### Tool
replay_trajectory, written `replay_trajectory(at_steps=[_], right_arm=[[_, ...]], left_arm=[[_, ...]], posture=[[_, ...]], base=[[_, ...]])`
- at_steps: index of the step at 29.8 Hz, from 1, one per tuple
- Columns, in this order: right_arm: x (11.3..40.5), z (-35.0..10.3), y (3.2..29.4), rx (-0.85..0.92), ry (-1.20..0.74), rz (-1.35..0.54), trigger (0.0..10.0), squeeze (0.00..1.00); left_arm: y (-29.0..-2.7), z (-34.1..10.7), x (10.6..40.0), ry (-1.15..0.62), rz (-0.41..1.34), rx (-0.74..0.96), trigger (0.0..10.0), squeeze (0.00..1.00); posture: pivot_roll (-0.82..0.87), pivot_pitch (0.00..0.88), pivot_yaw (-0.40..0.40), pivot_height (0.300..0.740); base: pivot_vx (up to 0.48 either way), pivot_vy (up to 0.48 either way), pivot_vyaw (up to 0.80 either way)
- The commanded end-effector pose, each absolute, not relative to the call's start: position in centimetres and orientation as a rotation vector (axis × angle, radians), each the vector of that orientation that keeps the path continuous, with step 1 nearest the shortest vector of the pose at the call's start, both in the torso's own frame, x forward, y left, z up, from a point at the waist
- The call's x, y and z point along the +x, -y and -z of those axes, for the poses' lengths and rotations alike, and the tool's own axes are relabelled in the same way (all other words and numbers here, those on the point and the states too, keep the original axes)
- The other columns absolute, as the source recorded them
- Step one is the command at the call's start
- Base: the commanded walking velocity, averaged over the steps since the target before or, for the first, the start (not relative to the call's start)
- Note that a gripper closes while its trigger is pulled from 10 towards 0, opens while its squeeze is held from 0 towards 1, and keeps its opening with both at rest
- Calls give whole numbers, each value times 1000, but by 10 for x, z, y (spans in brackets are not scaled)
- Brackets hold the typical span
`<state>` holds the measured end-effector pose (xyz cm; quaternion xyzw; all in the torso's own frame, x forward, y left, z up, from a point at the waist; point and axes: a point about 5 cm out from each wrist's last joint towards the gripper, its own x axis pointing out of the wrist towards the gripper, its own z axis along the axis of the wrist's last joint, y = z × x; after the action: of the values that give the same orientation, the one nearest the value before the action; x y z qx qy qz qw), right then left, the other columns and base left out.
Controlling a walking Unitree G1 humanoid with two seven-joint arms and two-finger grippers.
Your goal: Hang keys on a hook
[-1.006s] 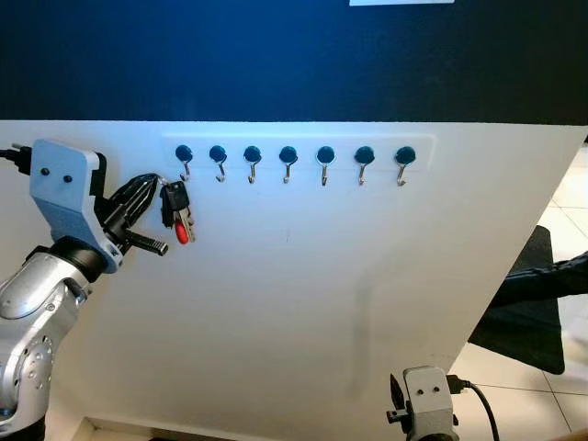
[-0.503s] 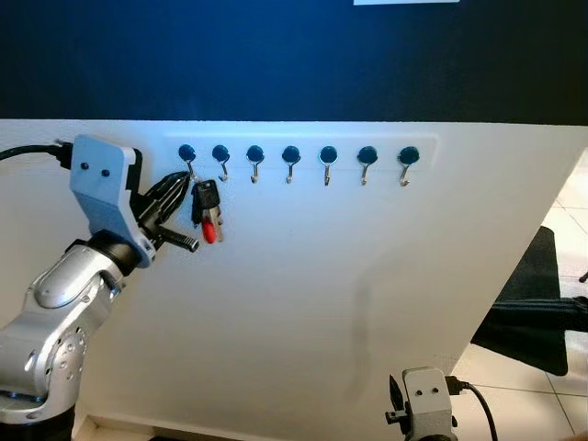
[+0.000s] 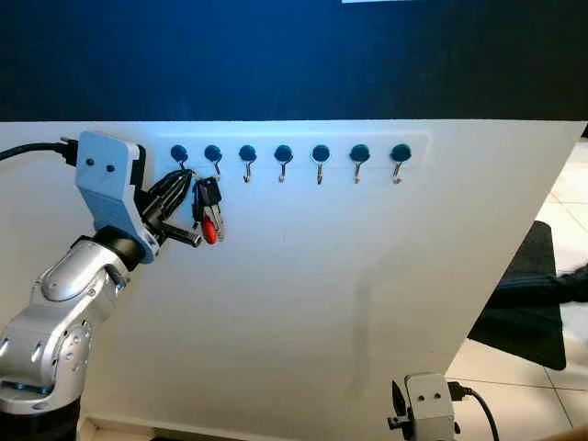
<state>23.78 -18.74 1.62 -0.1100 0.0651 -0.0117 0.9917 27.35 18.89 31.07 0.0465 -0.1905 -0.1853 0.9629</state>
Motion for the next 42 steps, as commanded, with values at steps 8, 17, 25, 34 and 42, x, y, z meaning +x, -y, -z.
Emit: replay_trajectory(at_steps=[8, 17, 25, 34, 42], right_arm=[[235, -14, 186, -218, -132, 17, 10000, 0], [241, -16, 185, -228, -130, -4, 10000, 0], [244, -18, 185, -230, -124, -8, 10000, 0], [239, -17, 187, -232, -125, 4, 10000, 0], [240, -18, 187, -234, -123, 3, 10000, 0]], left_arm=[[-202, -306, 248, 337, 509, 83, 10000, 0], [-201, -281, 253, 268, 422, 54, 10000, 0], [-201, -272, 275, 266, 227, -1, 10000, 0], [-211, -262, 292, 252, 16, -41, 10000, 0], [-212, -262, 304, 279, -96, -101, 10000, 0]], posture=[[81, 121, 92, 740], [87, 118, 70, 740], [80, 118, 68, 740], [57, 119, 80, 740], [57, 113, 71, 740]], base=[[0, 0, 0], [0, 0, 0], [0, 0, 0], [0, 0, 0], [0, 0, 0]])
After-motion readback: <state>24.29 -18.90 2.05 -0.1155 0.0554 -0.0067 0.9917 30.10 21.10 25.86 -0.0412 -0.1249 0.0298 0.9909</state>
